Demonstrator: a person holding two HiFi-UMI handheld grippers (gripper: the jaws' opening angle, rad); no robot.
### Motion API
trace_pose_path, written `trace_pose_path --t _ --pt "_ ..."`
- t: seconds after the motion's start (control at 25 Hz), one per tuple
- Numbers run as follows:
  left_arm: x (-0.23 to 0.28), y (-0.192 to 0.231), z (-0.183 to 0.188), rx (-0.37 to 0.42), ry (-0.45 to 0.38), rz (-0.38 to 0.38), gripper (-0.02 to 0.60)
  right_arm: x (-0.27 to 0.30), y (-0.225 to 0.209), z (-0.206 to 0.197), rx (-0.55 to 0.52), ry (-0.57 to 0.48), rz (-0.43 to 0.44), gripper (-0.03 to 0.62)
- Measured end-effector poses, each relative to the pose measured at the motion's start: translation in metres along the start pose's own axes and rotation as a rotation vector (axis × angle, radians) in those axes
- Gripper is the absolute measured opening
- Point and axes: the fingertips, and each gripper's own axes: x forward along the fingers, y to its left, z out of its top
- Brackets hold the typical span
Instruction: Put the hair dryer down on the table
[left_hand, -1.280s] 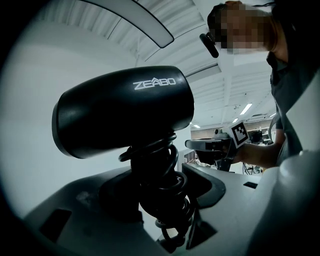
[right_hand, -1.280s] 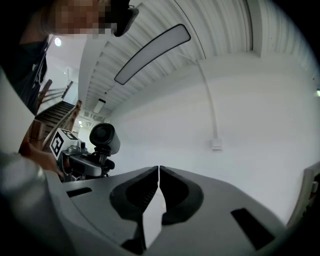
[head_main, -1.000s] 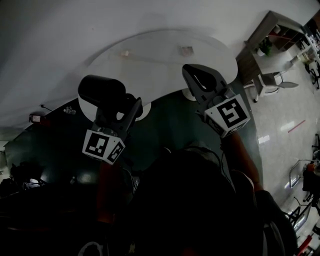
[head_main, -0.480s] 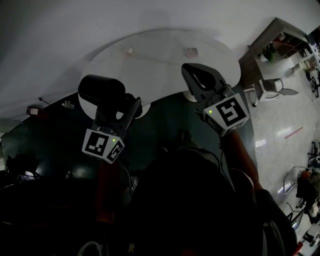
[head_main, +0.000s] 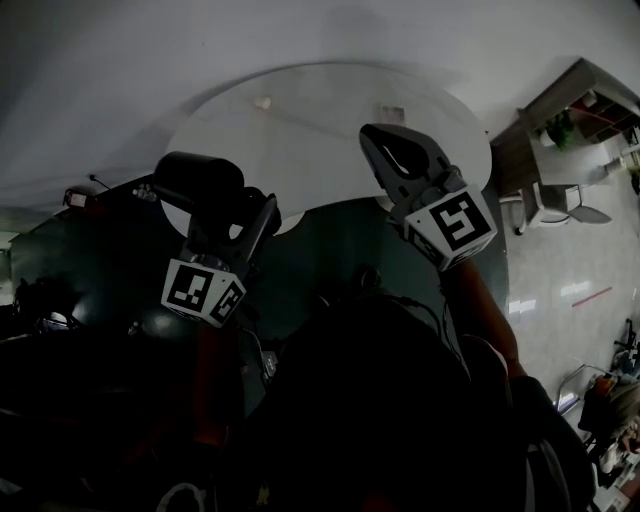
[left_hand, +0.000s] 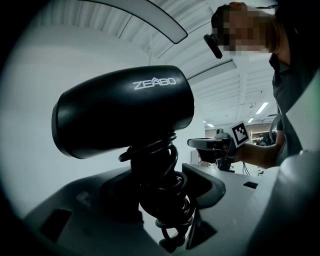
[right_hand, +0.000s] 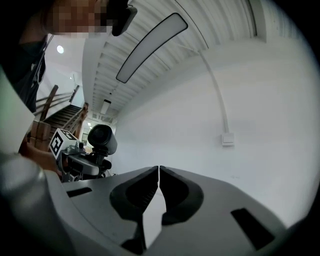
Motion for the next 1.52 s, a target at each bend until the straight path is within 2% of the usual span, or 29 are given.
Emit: trace_pose_path --t 0.2,0.4,0.6,1.04,1.52 --pt "0.054 -0.023 0.0 -0.011 0.012 0.029 0.236 -0.01 -0.058 -0.012 0.026 -0.017 0.032 0.009" --pt "0.07 -0.034 -0.003 -0.009 0.03 0.046 0.236 -0.01 -0.077 -0.023 0.042 -0.013 0.055 0.009" --pt "0.076 -0.024 -0.009 -0.017 0.042 0.03 0.236 -0.003 -0.076 -0.031 0.054 0.007 0.048 0.009" --pt "0.071 0.026 -0.005 -0.029 0.02 -0.075 0.236 0.028 -0.063 -0.011 0.02 0.004 -0.071 0.009" --pt "0.067 0.074 -0.009 -0.053 -0.008 -0.153 0.236 0.063 -0.036 -0.013 0.01 0.059 -0.134 0.009"
